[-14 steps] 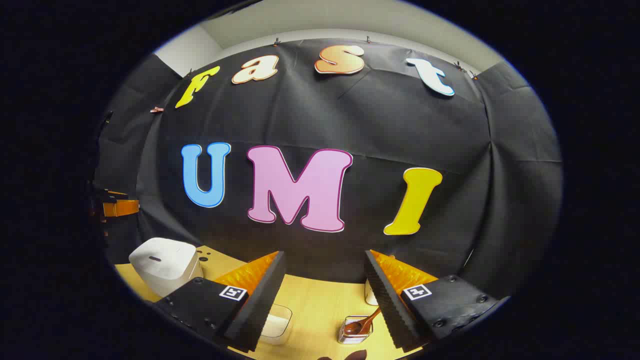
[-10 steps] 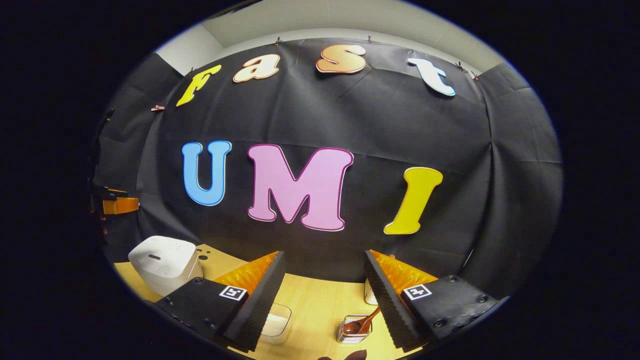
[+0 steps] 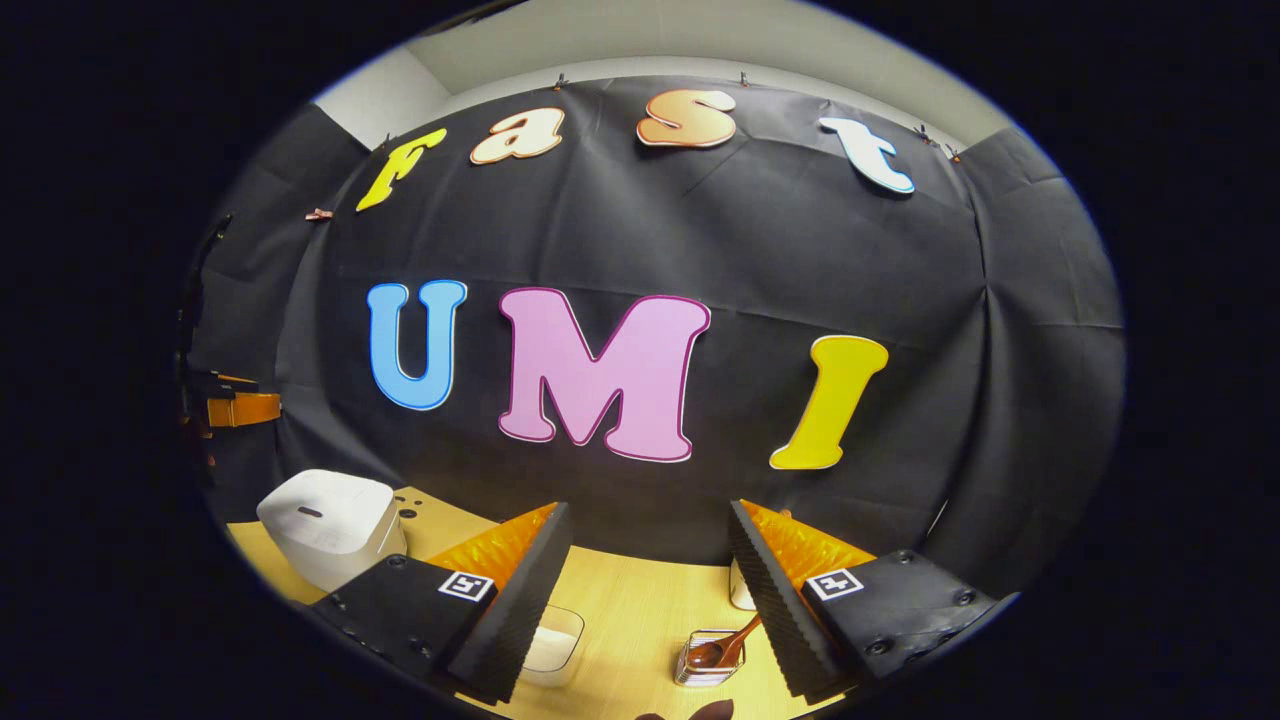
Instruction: Close the left gripper, press the button to open the rice cooker; take a wooden spoon from the chopstick holder with the right hand, scoop a spoonful of rice and pour it into the rice cooker, then put the wooden spoon back into the chopstick holder.
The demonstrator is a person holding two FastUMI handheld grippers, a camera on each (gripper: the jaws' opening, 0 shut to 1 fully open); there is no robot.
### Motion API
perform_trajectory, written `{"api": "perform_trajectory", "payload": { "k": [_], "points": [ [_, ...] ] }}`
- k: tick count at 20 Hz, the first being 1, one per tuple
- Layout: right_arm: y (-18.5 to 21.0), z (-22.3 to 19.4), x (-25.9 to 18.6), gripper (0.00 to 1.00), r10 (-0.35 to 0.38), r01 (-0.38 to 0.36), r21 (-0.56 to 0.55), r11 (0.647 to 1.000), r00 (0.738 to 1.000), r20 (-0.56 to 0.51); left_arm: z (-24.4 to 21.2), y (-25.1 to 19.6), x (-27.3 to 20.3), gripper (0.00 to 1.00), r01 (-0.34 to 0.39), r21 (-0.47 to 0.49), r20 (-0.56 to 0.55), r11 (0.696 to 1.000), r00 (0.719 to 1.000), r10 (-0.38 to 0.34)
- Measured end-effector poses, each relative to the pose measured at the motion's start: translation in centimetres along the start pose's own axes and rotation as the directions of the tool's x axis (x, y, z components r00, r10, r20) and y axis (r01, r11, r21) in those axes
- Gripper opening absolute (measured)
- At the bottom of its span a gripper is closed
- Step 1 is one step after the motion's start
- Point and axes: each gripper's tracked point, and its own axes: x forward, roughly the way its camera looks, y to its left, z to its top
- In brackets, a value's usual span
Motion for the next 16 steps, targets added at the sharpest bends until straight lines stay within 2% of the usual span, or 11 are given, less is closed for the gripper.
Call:
{"api": "perform_trajectory", "payload": {
  "k": [4,9,11,13,16],
  "points": [
    [-0.1,-0.1,-0.1,0.97,-0.001,0.001,0.0,1.0,1.0,-0.001,-0.1,-0.2,-0.1,0.95,0.01,-0.003,-0.004,1.0,1.0,-0.01],
    [-0.2,-0.3,-0.1,0.97,-0.003,0.003,0.002,1.0,1.0,-0.005,-1.2,0.6,0.4,0.18,-0.011,-0.022,-0.044,1.0,0.999,0.01],
    [-0.3,-0.3,-0.1,0.97,-0.004,0.004,0.003,1.0,1.0,-0.004,-3.1,1.4,1.2,0.06,-0.03,-0.02,-0.09,0.999,0.996,0.028],
    [-0.5,-0.6,0.0,0.97,-0.006,0.006,0.003,1.0,1.0,-0.008,-5.7,2.2,2.3,0.05,-0.036,-0.034,-0.157,0.999,0.987,0.031],
    [-0.9,-1.0,-0.1,0.97,-0.013,0.013,0.0,1.0,1.0,-0.016,-9.6,2.2,4.1,0.05,-0.011,-0.087,-0.258,0.996,0.966,-0.012]
  ]
}}
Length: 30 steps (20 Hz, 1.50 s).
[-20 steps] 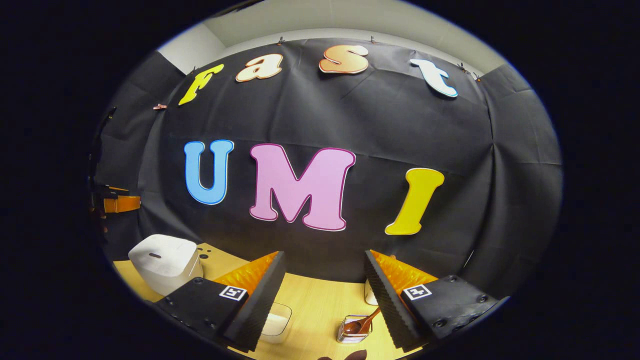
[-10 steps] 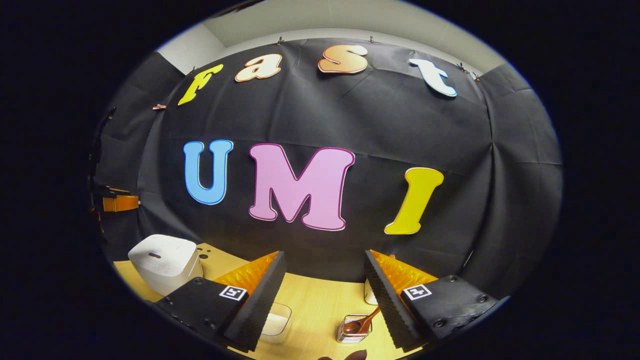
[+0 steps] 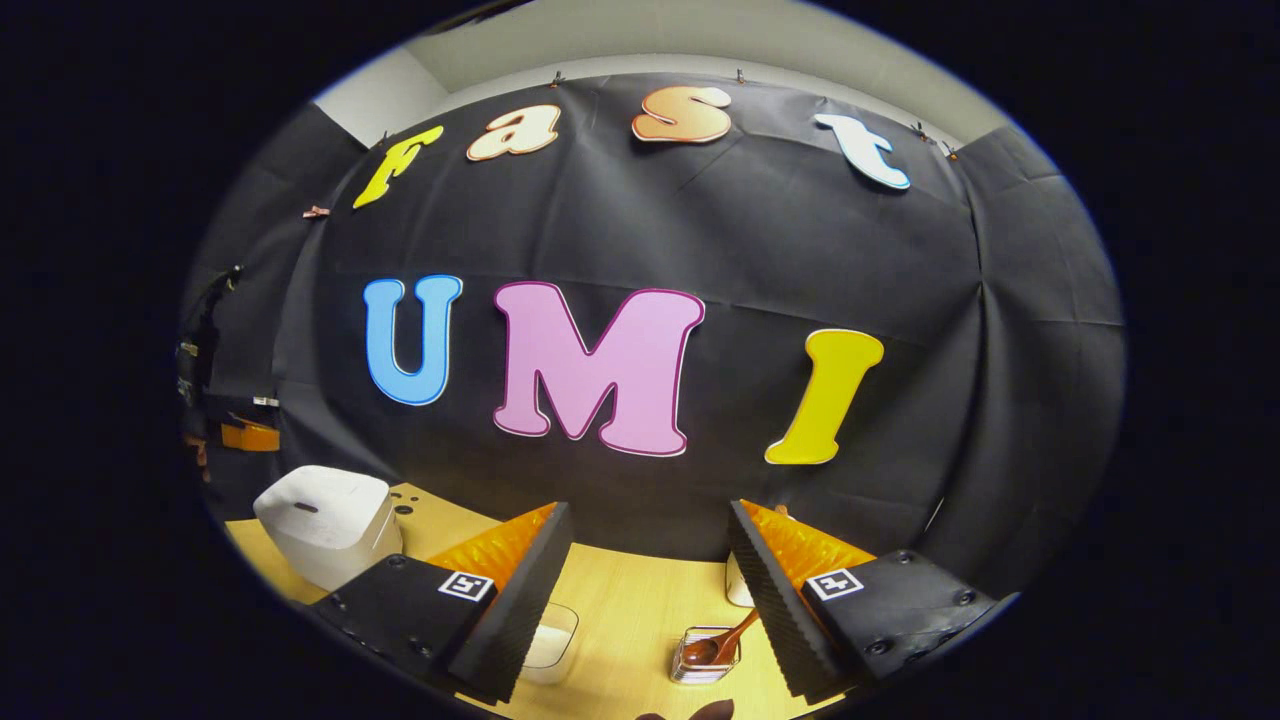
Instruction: Close the left gripper, press the button to open the rice cooker; take a wooden spoon from the chopstick holder with the right hand, scoop a spoonful of rice and pour it into the rice cooker, then put the wooden spoon back into the chopstick holder.
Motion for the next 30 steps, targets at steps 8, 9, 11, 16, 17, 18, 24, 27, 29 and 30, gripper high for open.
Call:
{"api": "perform_trajectory", "payload": {
  "k": [8,9,11,16,17,18,24,27,29,30],
  "points": [
    [-1.8,-0.9,-0.4,0.97,-0.039,0.038,-0.01,0.999,0.999,-0.023,-6.6,1.4,5.0,0.06,-0.013,-0.013,-0.198,1.0,0.98,0.01],
    [-2.0,-1.0,-0.4,0.97,-0.044,0.043,-0.007,0.999,0.999,-0.027,-7.2,1.4,5.4,0.06,-0.015,-0.014,-0.222,1.0,0.975,0.012],
    [-2.2,-1.0,-0.5,0.97,-0.052,0.052,-0.009,0.999,0.998,-0.027,-8.0,1.5,5.9,0.05,-0.023,-0.011,-0.248,1.0,0.969,0.019],
    [-2.3,-1.2,-0.6,0.97,-0.06,0.059,-0.02,0.998,0.998,-0.03,-8.6,1.8,6.4,0.06,-0.028,0.002,-0.262,1.0,0.965,0.027],
    [-2.3,-1.2,-0.6,0.97,-0.06,0.059,-0.021,0.998,0.998,-0.032,-8.6,1.9,6.4,0.06,-0.027,0.002,-0.263,1.0,0.964,0.027],
    [-2.4,-1.2,-0.5,0.97,-0.06,0.059,-0.021,0.998,0.998,-0.032,-9.2,2.0,6.4,0.06,-0.028,0.002,-0.276,1.0,0.961,0.028],
    [-2.1,-1.1,-0.5,0.97,-0.055,0.055,-0.02,0.998,0.998,-0.029,-9.9,2.1,6.2,0.06,-0.045,-0.039,-0.313,0.998,0.949,0.03],
    [-2.1,-0.9,-0.6,0.97,-0.053,0.053,-0.015,0.999,0.998,-0.021,-9.6,2.1,6.3,0.07,-0.05,-0.034,-0.324,0.998,0.946,0.036],
    [-2.2,-0.6,-0.7,0.97,-0.053,0.052,-0.02,0.998,0.999,-0.015,-9.1,2.2,6.1,0.06,-0.053,-0.012,-0.311,0.999,0.949,0.046],
    [-2.2,-0.6,-0.8,0.97,-0.053,0.053,-0.022,0.998,0.999,-0.011,-8.4,2.1,5.9,0.06,-0.051,-0.001,-0.286,0.999,0.957,0.048]
  ]
}}
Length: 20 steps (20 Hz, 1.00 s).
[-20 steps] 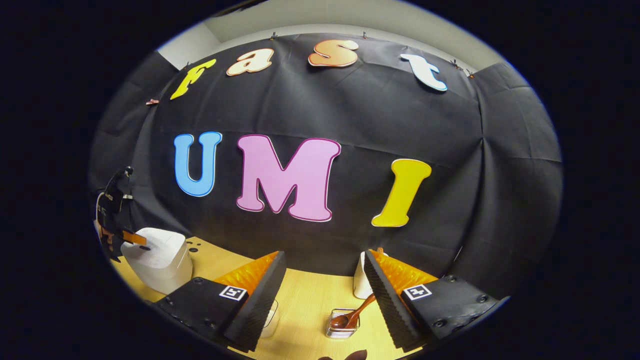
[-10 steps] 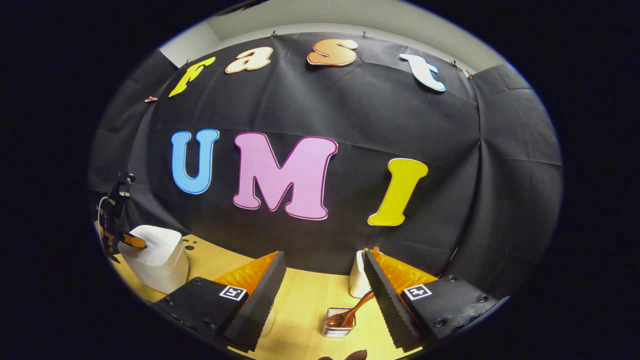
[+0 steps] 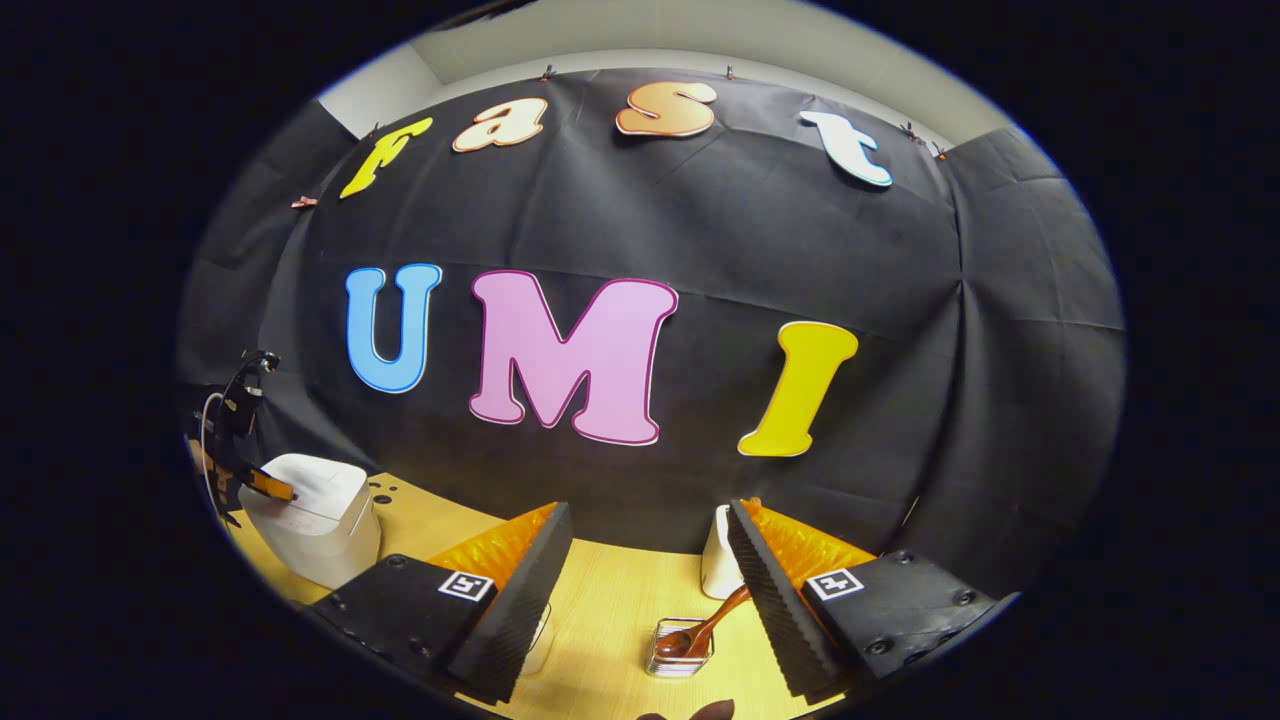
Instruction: Close the left gripper, press the button to open the rice cooker; take a wooden spoon from the chopstick holder with the right hand, scoop a spoonful of rice and pour it into the rice cooker, then put the wooden spoon back into the chopstick holder.
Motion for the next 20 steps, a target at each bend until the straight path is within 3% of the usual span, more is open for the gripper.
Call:
{"api": "perform_trajectory", "payload": {
  "k": [4,10,11,20],
  "points": [
    [-0.3,0.2,-0.3,0.97,-0.002,0.002,0.009,1.0,1.0,0.003,4.7,0.3,-2.1,0.06,-0.004,0.006,0.13,1.0,0.991,0.003],
    [0.1,0.4,-0.7,0.97,0.018,-0.018,0.003,1.0,1.0,-0.002,11.6,1.7,-3.6,0.03,-0.011,-0.017,0.294,1.0,0.956,0.016],
    [0.0,0.4,-0.8,0.97,0.017,-0.017,-0.001,1.0,1.0,-0.001,12.6,1.9,-3.7,0.06,-0.017,-0.014,0.313,1.0,0.95,0.02],
    [-0.7,0.8,-1.3,0.97,-0.009,0.009,-0.003,1.0,1.0,-0.002,19.2,4.0,-5.5,0.06,-0.094,-0.006,0.5,0.996,0.862,0.084]
  ]
}}
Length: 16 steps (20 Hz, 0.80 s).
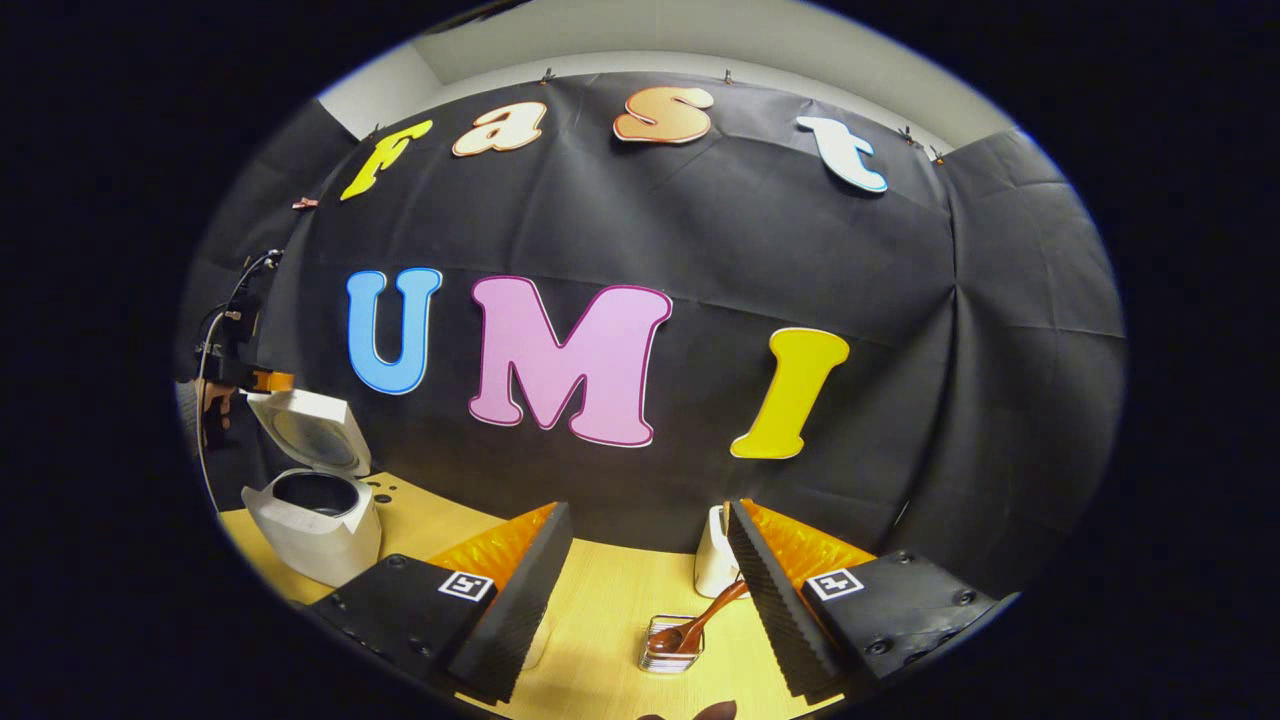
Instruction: Close the left gripper, press the button to open the rice cooker; take a wooden spoon from the chopstick holder with the right hand, scoop a spoonful of rice and pour it into the rice cooker, then put the wooden spoon back into the chopstick holder.
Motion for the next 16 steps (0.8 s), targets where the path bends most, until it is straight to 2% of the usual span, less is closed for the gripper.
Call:
{"api": "perform_trajectory", "payload": {
  "k": [4,8,10,11,12,13,14,15,16],
  "points": [
    [-0.2,-0.1,0.0,0.97,-0.009,0.009,-0.001,1.0,1.0,-0.002,1.8,0.4,-0.7,0.06,-0.019,0.006,0.069,1.0,0.997,0.019],
    [0.0,-0.3,0.1,0.97,-0.008,0.008,0.01,1.0,1.0,-0.007,2.1,0.2,-1.6,0.08,-0.006,-0.006,0.074,1.0,0.997,0.006],
    [0.0,-0.4,0.2,0.97,-0.006,0.006,0.013,1.0,1.0,-0.01,1.8,0.2,-2.0,0.28,-0.009,-0.022,0.064,1.0,0.998,0.01],
    [-0.1,-0.5,0.3,0.97,-0.005,0.006,0.017,1.0,1.0,-0.011,1.6,0.2,-2.2,0.46,-0.012,-0.032,0.057,0.999,0.998,0.013],
    [0.0,-0.7,0.4,0.97,-0.004,0.004,0.024,1.0,1.0,-0.015,1.3,0.2,-2.4,0.56,-0.011,-0.041,0.048,0.999,0.999,0.013],
    [-0.2,-1.0,0.5,0.97,-0.004,0.004,0.036,0.999,1.0,-0.022,1.0,-0.1,-2.6,0.63,-0.004,-0.048,0.039,0.999,0.999,0.006],
    [-0.5,-1.6,0.7,0.97,-0.006,0.008,0.053,0.999,0.999,-0.033,0.5,-0.6,-2.6,0.76,0.0,-0.05,0.029,0.999,1.0,0.001],
    [-0.7,-2.4,0.9,0.97,0.0,0.003,0.079,0.997,0.999,-0.045,0.2,-0.7,-3.2,0.82,-0.003,-0.049,0.023,0.999,1.0,0.005],
    [-0.8,-3.3,1.1,0.97,0.007,-0.001,0.11,0.994,0.998,-0.055,-0.1,-0.7,-3.8,0.99,-0.004,-0.05,0.018,0.999,1.0,0.005]
  ]
}}
